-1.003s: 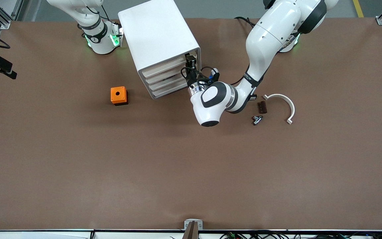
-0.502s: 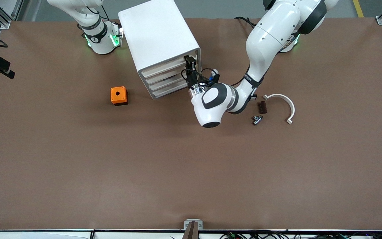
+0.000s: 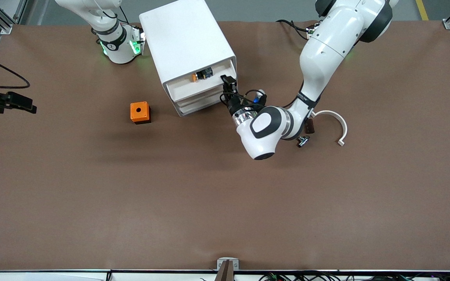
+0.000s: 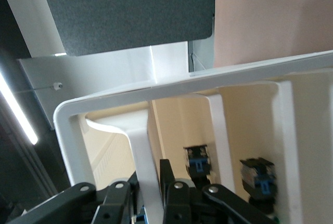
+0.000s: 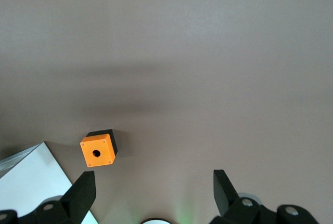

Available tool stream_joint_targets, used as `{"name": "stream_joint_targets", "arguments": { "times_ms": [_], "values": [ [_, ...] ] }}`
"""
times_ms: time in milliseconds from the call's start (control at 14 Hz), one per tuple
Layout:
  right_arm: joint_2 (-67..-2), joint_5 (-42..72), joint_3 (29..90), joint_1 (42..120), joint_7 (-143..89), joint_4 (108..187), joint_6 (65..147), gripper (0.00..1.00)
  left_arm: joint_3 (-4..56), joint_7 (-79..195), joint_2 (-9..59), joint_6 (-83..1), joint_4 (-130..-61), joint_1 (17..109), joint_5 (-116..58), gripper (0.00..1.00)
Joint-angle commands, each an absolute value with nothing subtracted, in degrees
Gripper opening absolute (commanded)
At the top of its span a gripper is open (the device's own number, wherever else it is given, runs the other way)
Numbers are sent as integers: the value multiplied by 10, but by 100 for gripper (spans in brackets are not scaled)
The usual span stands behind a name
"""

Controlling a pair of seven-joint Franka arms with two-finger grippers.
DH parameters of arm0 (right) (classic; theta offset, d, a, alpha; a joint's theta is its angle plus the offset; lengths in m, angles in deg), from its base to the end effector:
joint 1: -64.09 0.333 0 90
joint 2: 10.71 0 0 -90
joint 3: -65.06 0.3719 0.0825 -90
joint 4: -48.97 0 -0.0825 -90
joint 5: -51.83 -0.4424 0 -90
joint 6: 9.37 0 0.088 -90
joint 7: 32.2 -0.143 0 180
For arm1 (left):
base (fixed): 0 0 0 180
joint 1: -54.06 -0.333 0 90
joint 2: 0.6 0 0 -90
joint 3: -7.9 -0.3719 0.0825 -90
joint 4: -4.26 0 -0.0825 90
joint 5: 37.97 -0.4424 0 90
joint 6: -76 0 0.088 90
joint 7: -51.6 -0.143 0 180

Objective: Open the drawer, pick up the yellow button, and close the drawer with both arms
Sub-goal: 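Pull the drawer open with the left gripper while the right gripper approaches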

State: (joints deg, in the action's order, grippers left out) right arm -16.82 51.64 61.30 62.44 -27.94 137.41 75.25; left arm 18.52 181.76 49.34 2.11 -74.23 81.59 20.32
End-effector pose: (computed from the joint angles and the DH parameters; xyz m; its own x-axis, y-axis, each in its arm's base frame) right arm 0.6286 -0.0570 0.5853 0.9849 -0.0192 -0.1720 -0.0211 -0.9997 -0.0091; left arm 0.5063 -0.5330 0.2311 -0.3799 0.9151 -0.1352 0.1541 -0.0815 -0.9847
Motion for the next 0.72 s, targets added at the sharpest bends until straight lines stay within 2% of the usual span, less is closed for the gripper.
{"name": "stream_joint_targets", "arguments": {
  "times_ms": [0, 645],
  "values": [
    [-203, 527, 614, 623, -275, 1353, 747, 100, 183, 1819, 504, 10, -737, 798, 217, 15],
    [-221, 523, 614, 623, -312, 1355, 754, 100, 183, 1821, 513, -4, -737, 750, 243, 18]
  ]
}}
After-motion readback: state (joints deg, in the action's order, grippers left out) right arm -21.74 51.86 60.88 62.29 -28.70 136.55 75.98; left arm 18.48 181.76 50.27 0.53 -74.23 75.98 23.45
